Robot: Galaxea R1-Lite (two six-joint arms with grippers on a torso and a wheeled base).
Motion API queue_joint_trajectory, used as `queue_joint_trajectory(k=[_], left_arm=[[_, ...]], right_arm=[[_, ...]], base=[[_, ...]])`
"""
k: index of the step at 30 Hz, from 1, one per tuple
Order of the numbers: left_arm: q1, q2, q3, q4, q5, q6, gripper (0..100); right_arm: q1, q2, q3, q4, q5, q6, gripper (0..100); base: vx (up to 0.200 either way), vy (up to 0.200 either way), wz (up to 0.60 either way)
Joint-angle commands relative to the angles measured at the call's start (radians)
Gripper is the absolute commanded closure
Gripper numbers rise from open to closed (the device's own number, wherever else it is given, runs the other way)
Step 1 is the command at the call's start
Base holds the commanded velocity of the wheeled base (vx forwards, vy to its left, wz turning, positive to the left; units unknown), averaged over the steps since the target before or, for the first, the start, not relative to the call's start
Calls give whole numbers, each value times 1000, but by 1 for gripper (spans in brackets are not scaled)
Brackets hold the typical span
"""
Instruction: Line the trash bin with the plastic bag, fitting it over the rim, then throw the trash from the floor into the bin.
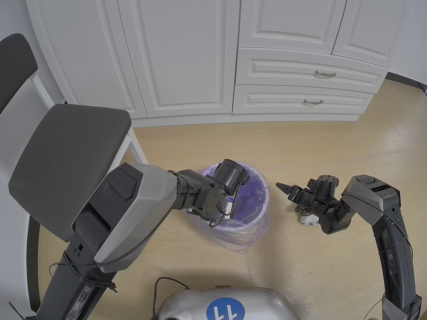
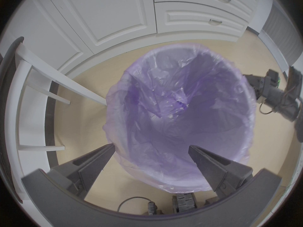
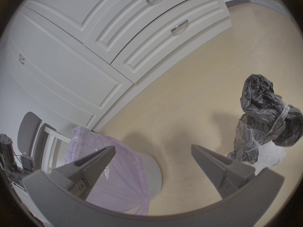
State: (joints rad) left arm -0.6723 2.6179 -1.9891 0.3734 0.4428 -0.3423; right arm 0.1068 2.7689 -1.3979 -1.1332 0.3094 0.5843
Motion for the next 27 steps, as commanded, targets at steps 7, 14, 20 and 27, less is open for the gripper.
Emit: queue_joint_trajectory(k=[7,14,20,27], left_arm=[[23,48,-11,-4,37,22,0],[17,24,-11,22,39,20,0],[10,-25,12,78,40,-4,0],[2,-70,26,78,39,-26,0]], right_arm=[[1,1,0,-2,1,0,0],[1,1,0,-2,1,0,0],[1,1,0,-2,1,0,0],[1,1,0,-2,1,0,0]], base=[[0,0,0],[0,0,0],[0,0,0],[0,0,0]])
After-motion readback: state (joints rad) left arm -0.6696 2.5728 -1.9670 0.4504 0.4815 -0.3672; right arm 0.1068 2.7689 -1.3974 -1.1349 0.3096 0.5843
